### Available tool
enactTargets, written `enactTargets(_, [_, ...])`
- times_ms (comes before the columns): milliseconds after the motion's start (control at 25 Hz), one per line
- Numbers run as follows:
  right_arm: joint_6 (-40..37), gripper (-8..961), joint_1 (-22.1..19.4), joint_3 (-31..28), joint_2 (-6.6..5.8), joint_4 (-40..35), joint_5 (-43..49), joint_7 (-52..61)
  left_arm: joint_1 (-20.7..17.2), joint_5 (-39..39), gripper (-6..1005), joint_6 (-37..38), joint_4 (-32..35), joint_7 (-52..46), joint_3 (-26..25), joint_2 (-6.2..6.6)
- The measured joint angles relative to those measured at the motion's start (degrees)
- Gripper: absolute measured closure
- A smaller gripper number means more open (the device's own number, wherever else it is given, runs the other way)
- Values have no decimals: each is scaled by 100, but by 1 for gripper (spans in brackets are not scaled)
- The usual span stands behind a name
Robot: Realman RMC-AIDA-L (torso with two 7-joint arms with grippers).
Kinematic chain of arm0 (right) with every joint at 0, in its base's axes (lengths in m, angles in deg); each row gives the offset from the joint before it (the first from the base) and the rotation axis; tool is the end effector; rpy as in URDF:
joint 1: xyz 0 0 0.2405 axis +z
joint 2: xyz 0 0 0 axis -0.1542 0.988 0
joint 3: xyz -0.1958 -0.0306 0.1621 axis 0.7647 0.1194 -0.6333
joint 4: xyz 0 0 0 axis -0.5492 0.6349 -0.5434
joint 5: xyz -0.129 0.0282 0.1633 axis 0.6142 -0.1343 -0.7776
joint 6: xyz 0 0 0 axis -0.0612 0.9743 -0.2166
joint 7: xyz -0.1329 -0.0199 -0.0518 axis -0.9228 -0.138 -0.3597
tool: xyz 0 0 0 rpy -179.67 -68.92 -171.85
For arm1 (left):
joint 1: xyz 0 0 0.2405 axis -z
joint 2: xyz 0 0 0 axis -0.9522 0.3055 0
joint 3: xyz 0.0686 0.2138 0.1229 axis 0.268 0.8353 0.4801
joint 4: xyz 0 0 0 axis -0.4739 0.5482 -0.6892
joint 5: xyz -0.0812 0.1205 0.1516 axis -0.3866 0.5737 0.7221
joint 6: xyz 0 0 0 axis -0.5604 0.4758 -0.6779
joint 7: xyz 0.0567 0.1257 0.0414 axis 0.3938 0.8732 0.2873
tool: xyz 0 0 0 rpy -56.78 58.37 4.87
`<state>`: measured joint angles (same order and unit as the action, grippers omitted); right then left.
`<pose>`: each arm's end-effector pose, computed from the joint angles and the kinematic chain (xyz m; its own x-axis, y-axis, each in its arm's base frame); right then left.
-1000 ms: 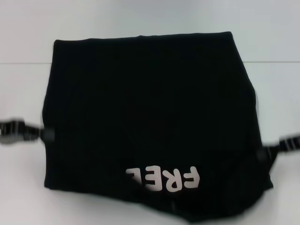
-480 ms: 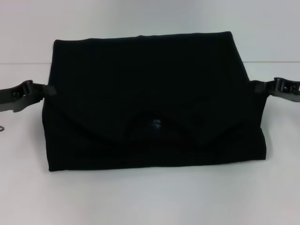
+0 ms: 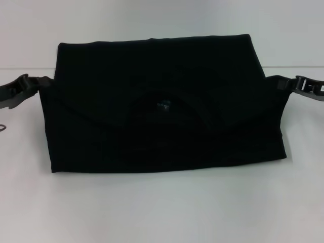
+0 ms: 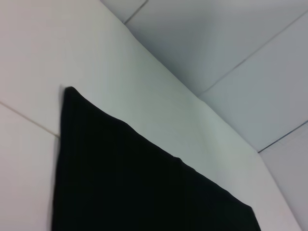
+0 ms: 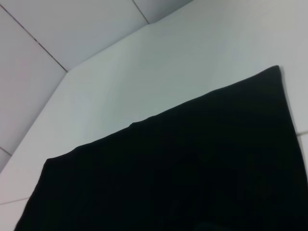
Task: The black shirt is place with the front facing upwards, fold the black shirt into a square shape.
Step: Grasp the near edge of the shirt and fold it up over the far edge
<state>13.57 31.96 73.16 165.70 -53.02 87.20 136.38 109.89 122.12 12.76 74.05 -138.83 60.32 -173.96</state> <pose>0.2875 0.4251 0.0483 0.2896 -0.6892 -0.6642 -0.9568 -0.2266 -0.1821 -0.3272 0.3951 0.0786 0.0454 0.6253 0.7790 0.9939 -0.1069 0.0279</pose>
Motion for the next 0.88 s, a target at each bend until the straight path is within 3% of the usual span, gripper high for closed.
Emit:
enactTargets(160, [534,919,99,26,148,79,-5,-282,150,-11,962,-392,-253,345,-13,-14])
enactTargets(440, [1246,918,307,96,338,232,-10,-586,268,-268,962,-1026,-378,805,7,-191])
enactTargets(680, [1491,918,344,182,380,244,-67,-646,312,-300,961,-1285,-379,945,62,-329])
enactTargets(880, [1396,875,209,188,384,283,-625,-1157,279,-535,962,-1397,-353,1286,59,-467])
